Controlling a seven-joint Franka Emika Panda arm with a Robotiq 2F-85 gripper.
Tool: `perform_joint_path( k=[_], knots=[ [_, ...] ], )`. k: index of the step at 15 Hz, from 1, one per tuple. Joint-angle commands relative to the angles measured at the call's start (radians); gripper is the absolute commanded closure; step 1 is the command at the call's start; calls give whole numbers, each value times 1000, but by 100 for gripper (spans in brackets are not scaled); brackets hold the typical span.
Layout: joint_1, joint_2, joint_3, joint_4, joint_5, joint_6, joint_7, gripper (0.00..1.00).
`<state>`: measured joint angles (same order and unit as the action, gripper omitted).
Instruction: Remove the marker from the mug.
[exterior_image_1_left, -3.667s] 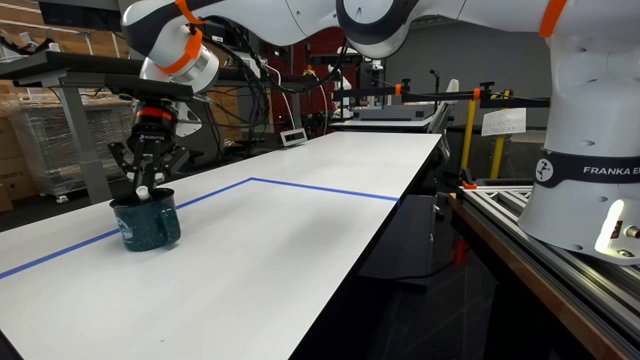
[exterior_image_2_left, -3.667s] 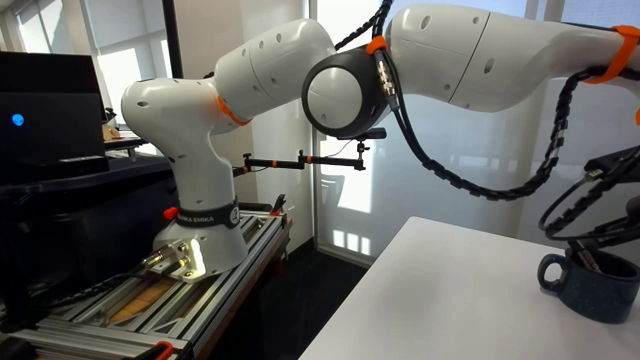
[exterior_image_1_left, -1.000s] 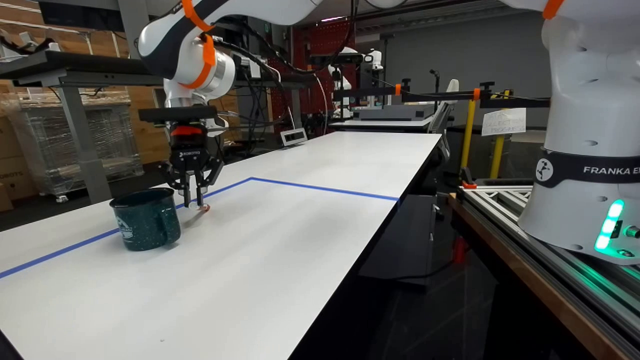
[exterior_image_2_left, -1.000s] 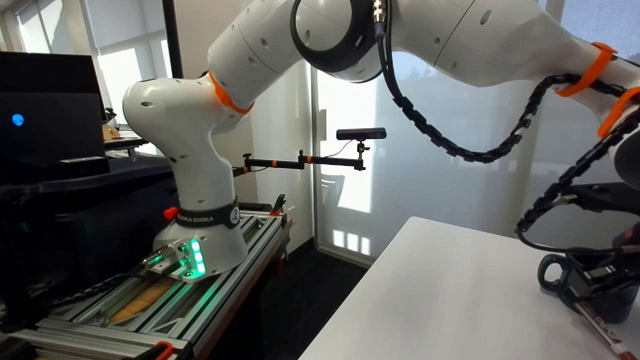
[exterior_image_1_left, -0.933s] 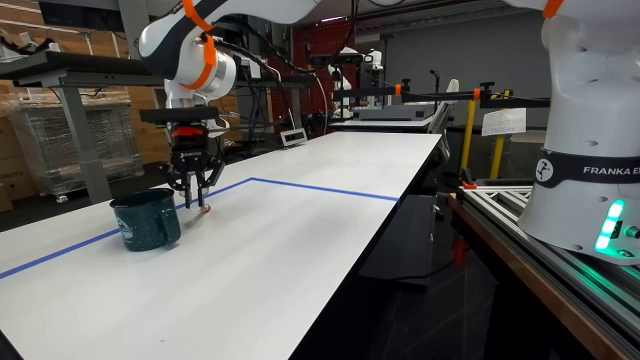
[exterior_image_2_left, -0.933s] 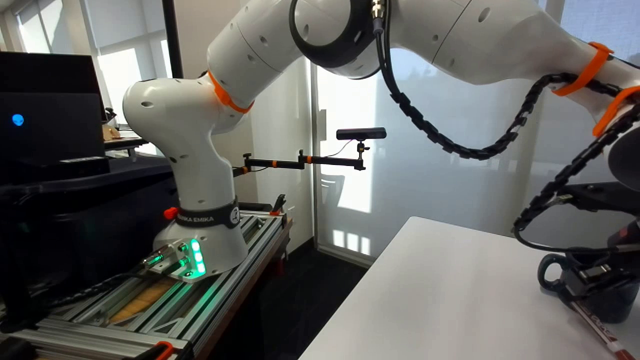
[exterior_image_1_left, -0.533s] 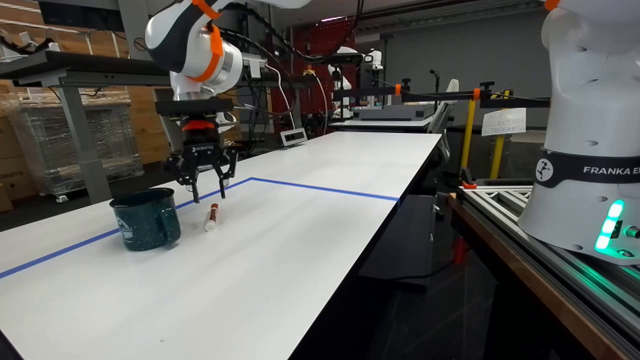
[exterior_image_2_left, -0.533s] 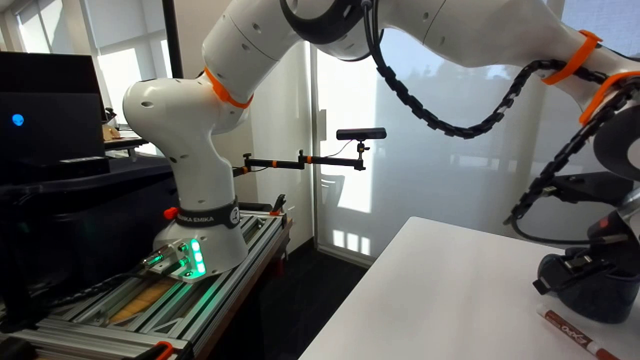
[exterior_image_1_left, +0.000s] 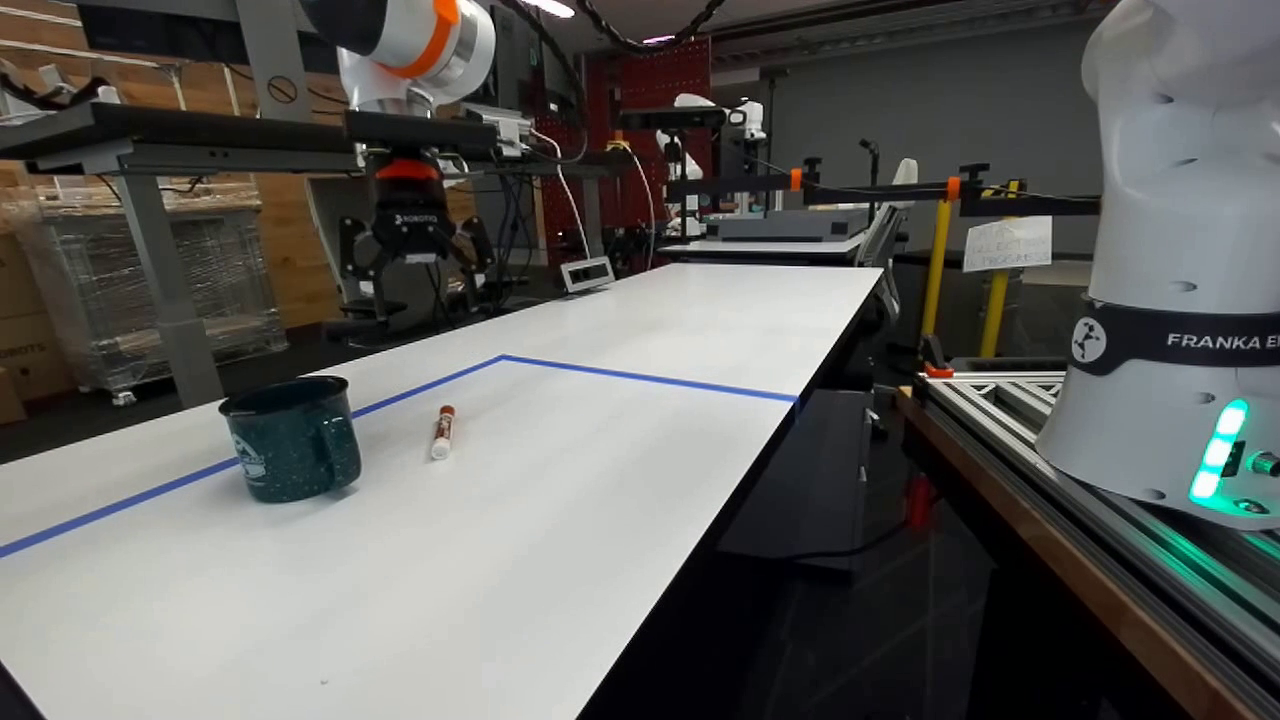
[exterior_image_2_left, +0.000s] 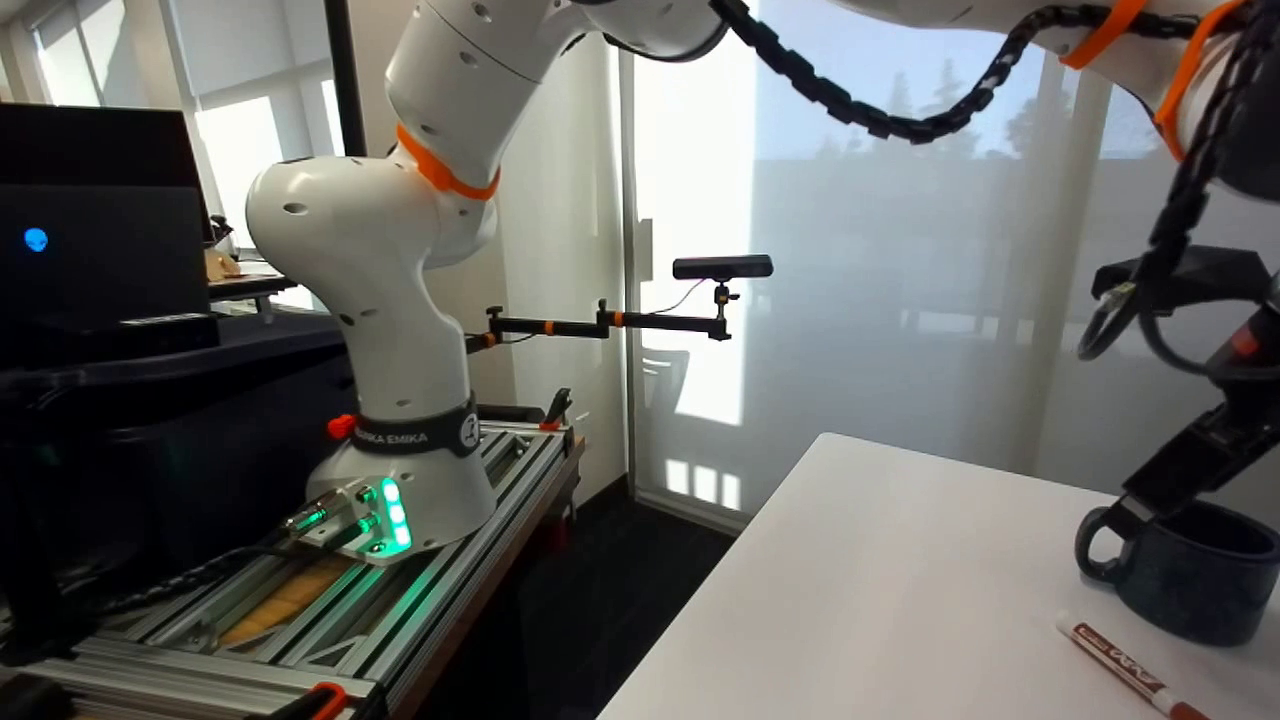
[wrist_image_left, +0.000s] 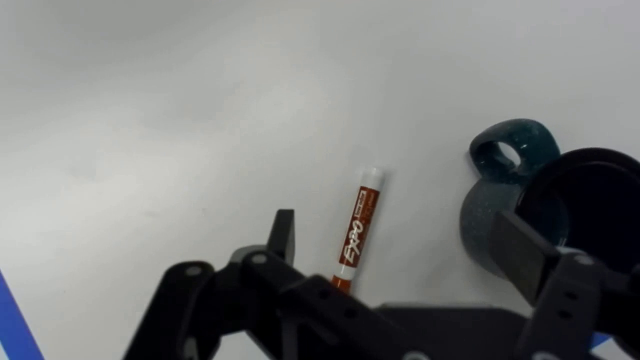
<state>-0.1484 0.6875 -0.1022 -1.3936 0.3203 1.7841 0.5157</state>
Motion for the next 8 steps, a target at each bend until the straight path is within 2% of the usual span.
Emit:
perform_joint_path(
  k=[1,8],
  knots=[
    [42,-120,-4,-122,-72,61,-126,0],
    [95,-261,20,-284,-177,164,-305,0]
  ],
)
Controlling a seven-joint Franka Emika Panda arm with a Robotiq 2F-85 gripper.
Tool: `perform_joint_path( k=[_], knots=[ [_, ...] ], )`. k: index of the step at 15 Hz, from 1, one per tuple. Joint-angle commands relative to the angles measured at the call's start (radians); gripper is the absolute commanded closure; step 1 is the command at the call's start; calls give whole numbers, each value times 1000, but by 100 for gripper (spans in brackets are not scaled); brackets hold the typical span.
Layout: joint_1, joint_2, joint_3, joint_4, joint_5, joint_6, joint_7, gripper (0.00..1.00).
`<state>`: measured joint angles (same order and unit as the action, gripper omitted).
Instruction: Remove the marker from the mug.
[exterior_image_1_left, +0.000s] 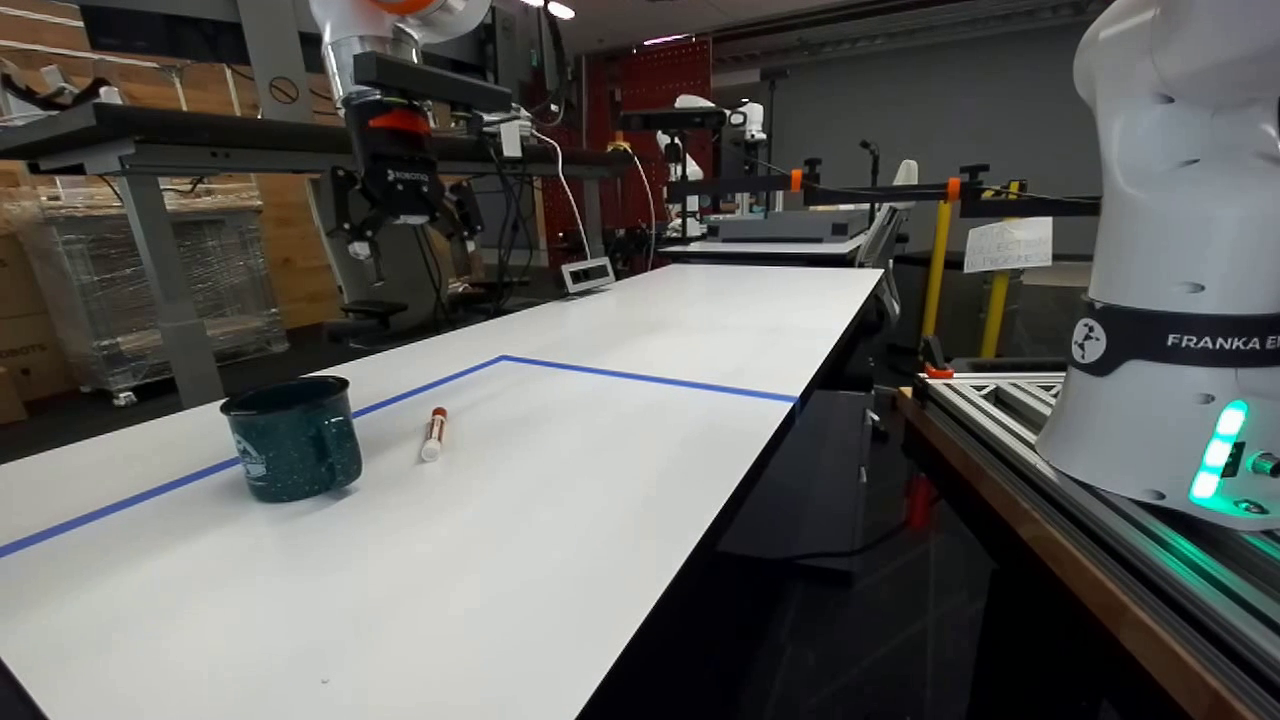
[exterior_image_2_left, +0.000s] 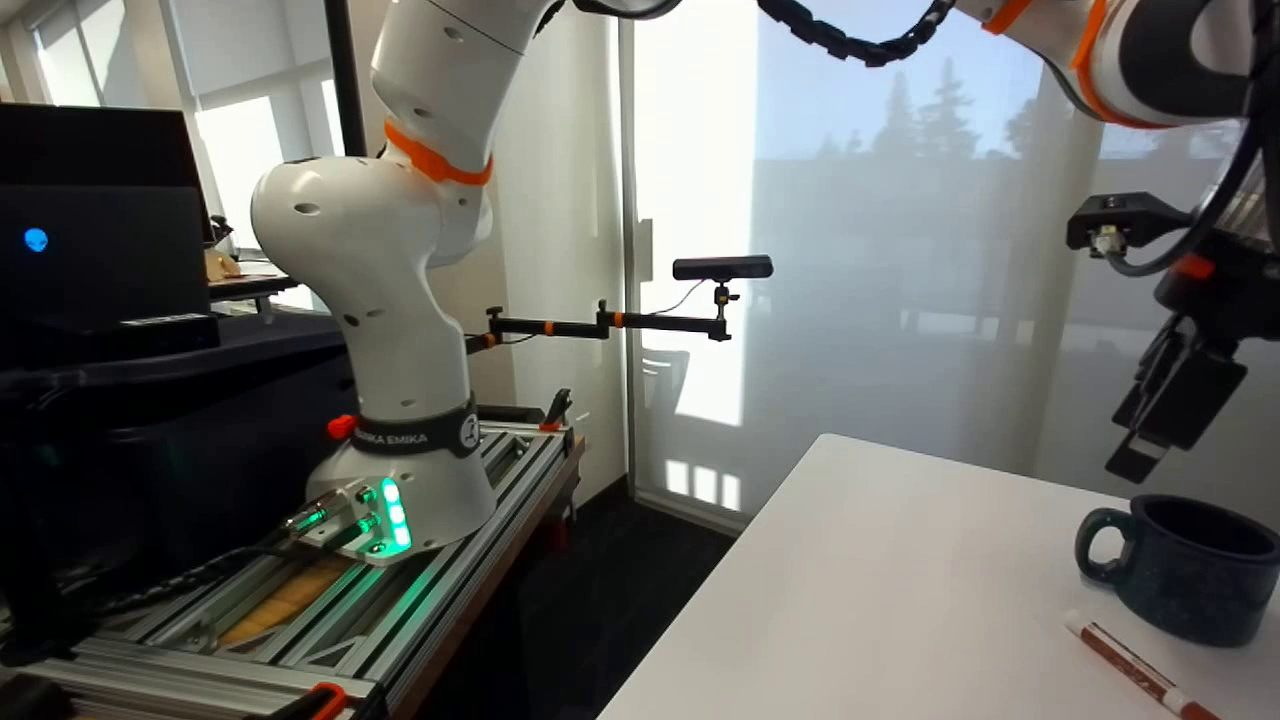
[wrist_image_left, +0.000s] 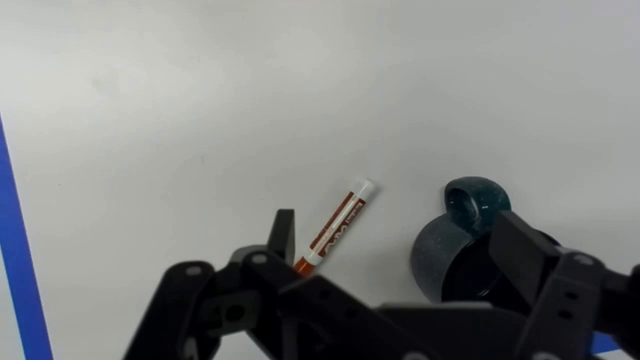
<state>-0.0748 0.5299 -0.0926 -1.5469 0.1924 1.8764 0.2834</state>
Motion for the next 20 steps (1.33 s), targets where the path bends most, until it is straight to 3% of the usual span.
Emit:
perform_joint_path(
  k=[1,11,20],
  knots=[
    [28,-129,14,-166,-60,98,-91,0],
    [40,-361,60,-473,-81,332,-270,0],
    [43,-431,59,-503,-178,150,-280,0]
  ],
)
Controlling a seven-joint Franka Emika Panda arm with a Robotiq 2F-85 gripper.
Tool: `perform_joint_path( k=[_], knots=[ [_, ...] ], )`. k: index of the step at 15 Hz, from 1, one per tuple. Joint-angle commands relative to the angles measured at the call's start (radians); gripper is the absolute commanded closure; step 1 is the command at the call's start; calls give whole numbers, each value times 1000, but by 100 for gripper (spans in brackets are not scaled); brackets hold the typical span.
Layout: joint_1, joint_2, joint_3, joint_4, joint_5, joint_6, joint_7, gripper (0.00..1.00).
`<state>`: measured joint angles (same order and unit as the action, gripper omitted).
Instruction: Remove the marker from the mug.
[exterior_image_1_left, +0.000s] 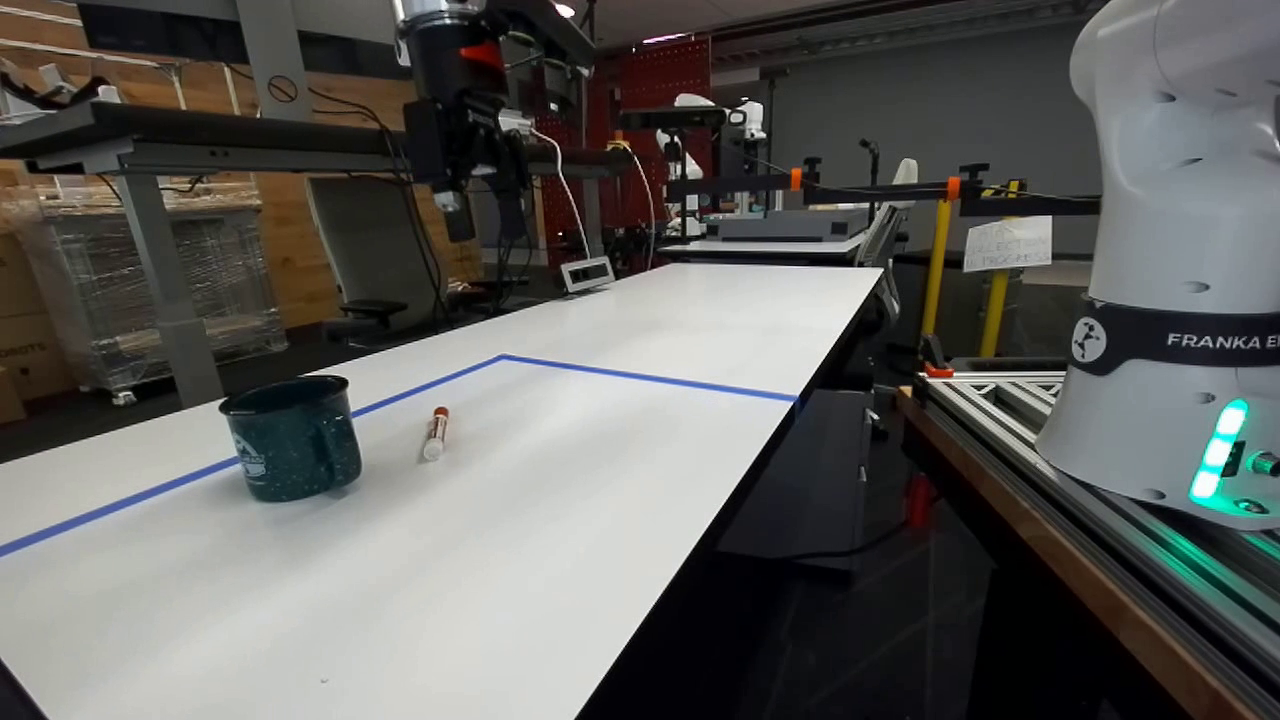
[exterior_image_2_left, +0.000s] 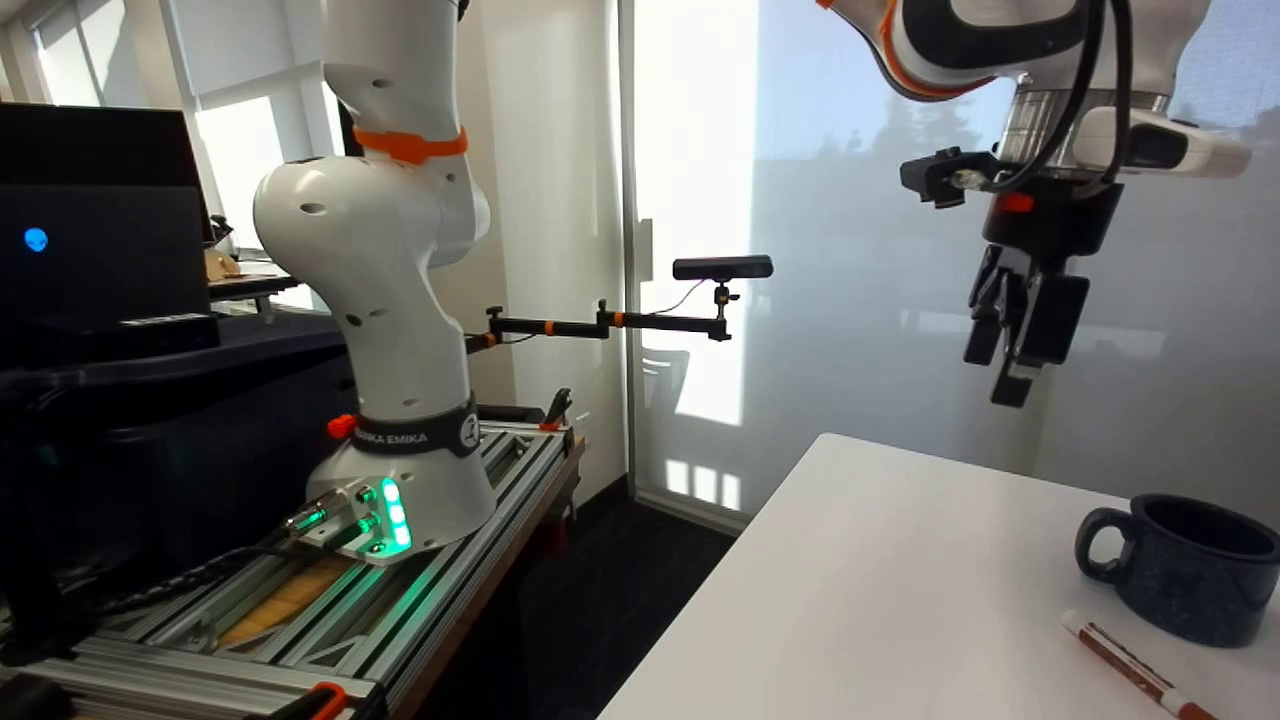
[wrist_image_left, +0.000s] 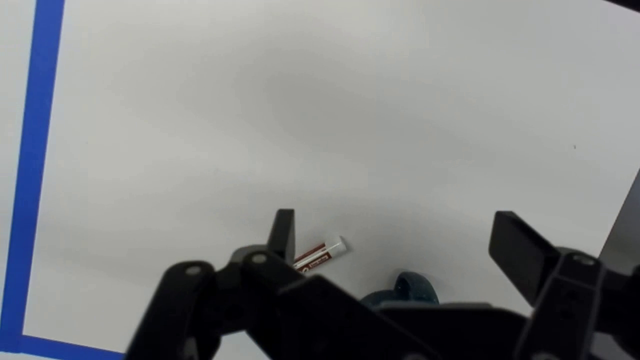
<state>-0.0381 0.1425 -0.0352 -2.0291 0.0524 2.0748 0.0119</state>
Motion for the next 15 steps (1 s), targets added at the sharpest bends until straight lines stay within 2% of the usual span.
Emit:
perform_joint_path(
  k=[1,3,4,15],
  knots=[
    [6,-46,2,-19,-43,-59,-13,0],
    [7,-44,1,-13,-66,-91,-5,0],
    [0,-15,1,2,-33,-56,-2,0],
    [-1,-10,0,2,-35,-59,-2,0]
  ],
)
